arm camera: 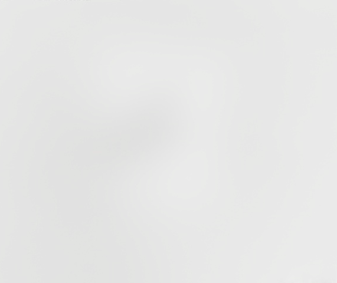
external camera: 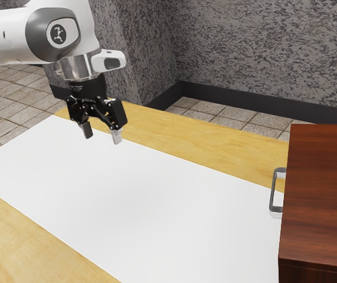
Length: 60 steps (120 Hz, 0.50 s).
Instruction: Pull the drawer handle with one arm to open the drawer
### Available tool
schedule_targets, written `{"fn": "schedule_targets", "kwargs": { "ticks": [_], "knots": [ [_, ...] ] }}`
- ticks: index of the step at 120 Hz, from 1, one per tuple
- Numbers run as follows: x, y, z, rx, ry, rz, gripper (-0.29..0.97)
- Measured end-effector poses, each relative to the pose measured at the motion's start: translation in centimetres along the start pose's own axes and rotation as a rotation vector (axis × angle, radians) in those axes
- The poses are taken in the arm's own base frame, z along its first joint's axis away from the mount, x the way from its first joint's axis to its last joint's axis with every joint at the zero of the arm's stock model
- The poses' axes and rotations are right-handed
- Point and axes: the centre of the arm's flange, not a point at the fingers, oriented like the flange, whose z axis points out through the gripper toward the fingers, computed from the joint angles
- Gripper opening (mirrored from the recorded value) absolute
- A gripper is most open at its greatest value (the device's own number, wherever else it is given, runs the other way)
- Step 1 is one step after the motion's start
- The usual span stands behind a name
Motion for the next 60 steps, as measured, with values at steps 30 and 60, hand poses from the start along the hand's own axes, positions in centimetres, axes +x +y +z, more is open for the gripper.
{"fn": "schedule_targets", "kwargs": {
  "ticks": [30,60],
  "knots": [
    [0.0,-0.8,0.1,-0.007,-0.001,-0.015,0.68],
    [-4.5,-0.1,-7.3,-0.018,0.143,0.000,0.68]
  ]
}}
